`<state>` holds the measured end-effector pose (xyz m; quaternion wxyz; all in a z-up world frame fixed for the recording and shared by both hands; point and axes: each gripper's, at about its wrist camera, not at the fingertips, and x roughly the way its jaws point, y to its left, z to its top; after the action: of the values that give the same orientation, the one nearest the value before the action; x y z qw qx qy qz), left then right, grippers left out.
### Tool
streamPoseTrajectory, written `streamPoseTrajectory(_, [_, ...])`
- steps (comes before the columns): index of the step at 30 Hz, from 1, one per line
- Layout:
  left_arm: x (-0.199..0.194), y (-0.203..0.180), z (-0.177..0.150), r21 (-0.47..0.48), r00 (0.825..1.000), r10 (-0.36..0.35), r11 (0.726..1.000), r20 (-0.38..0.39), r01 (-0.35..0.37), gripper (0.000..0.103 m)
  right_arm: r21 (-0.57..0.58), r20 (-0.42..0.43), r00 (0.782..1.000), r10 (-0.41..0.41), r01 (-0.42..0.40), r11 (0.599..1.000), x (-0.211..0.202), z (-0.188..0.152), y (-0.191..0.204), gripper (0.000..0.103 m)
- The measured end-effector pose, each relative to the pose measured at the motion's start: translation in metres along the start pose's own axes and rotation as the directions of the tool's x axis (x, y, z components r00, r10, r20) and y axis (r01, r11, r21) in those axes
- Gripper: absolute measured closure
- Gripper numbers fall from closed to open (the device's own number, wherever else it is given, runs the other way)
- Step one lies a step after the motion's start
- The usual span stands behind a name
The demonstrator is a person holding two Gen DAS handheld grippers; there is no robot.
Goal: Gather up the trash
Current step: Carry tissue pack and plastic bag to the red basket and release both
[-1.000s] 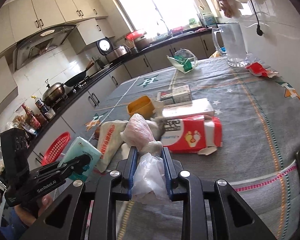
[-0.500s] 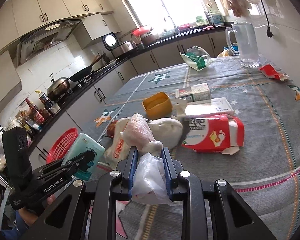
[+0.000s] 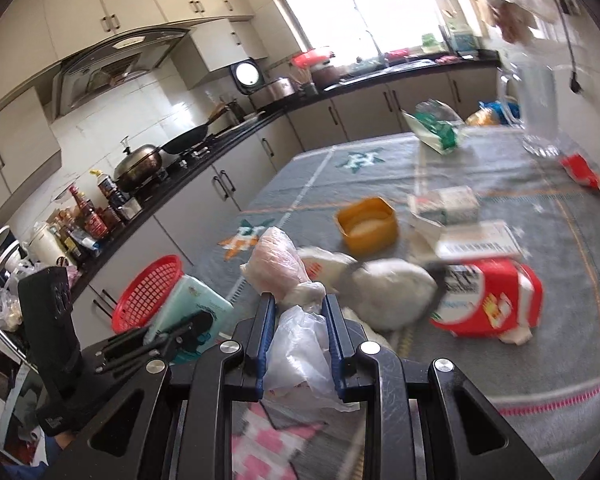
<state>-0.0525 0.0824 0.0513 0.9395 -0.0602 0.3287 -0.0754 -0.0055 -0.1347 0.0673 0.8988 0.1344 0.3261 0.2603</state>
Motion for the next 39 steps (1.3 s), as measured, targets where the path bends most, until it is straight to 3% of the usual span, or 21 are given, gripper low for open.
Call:
streamPoseTrajectory(20, [-0.043,0.110,0.012,-0.185,0.985,0.151,0.974,0.082,-0.134,0.091,-0.109,-0.105,0.986,0.129,-0.140,0.984,0.073,0.026,0.095,0.077])
streamPoseTrajectory(32, [-0.068,0.196,0.008,-0.308,0.959,0.268,0.923,0.086,-0.230,0.091,-0.166,-0.221,0.955,0.196,-0.235,0.958,0.130,0.025,0.171,0.076])
streamPoseTrajectory(39, [-0.057,0.231,0.002,-0.343,0.958,0.281,0.906,0.048,-0.249,0.091,-0.142,-0.289,0.930,0.226,-0.276,0.951,0.178,0.028,0.210,0.076])
